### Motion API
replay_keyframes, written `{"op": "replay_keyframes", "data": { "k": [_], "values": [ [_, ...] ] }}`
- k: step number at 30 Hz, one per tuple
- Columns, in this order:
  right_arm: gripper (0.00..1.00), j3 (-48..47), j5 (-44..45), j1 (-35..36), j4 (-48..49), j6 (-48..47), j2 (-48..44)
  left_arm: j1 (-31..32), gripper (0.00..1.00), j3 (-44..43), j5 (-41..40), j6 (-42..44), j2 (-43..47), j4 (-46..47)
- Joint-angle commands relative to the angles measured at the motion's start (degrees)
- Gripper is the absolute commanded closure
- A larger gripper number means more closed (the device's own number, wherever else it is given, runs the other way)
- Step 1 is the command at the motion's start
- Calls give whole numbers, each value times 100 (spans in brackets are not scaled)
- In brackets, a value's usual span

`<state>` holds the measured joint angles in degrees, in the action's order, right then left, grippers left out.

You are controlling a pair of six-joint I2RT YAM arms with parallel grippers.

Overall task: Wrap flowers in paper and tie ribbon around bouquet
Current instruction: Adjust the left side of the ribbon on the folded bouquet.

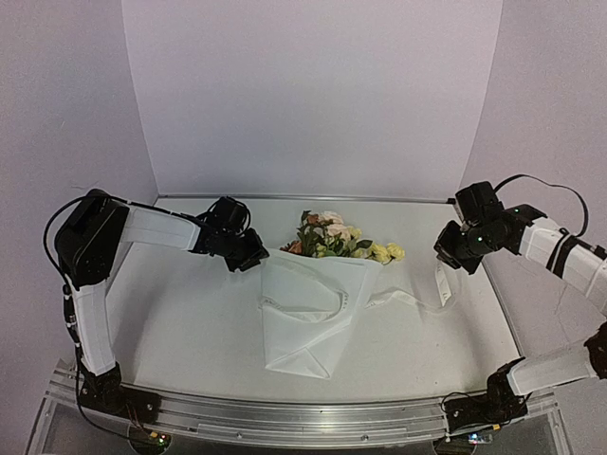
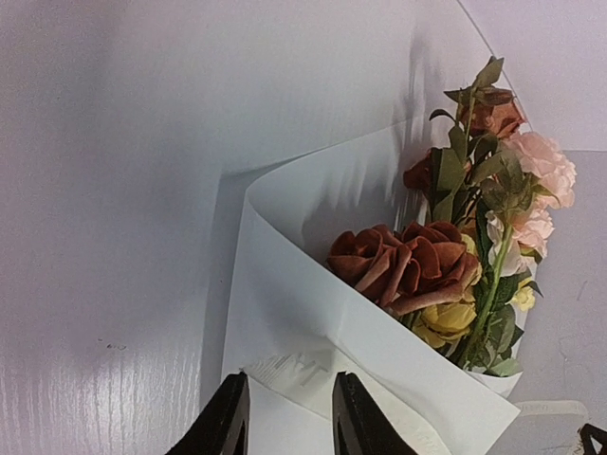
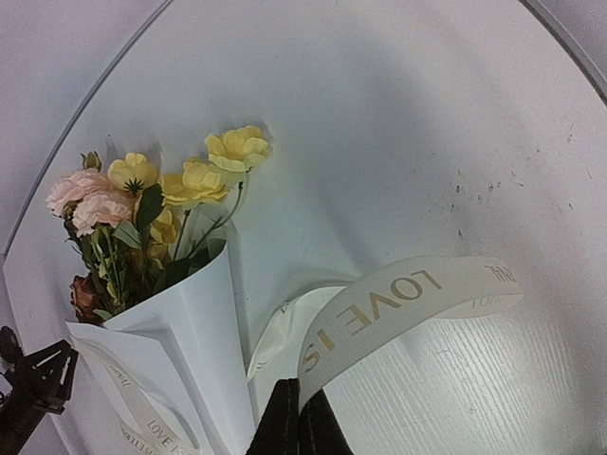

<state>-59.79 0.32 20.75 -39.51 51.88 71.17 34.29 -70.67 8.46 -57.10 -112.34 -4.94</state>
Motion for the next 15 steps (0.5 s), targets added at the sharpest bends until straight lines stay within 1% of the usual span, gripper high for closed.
{"op": "replay_keyframes", "data": {
  "k": [1,9,15],
  "values": [
    [100,-33,17,-10,57,-53,-163,-54,78,-25,57,16,-41,258],
    [100,-65,16,-4,52,-63,-200,-54,98,-51,98,460,166,449],
    [100,-128,17,-4,49,-97,-193,99,100,5,514,924,523,1106]
  ]
}}
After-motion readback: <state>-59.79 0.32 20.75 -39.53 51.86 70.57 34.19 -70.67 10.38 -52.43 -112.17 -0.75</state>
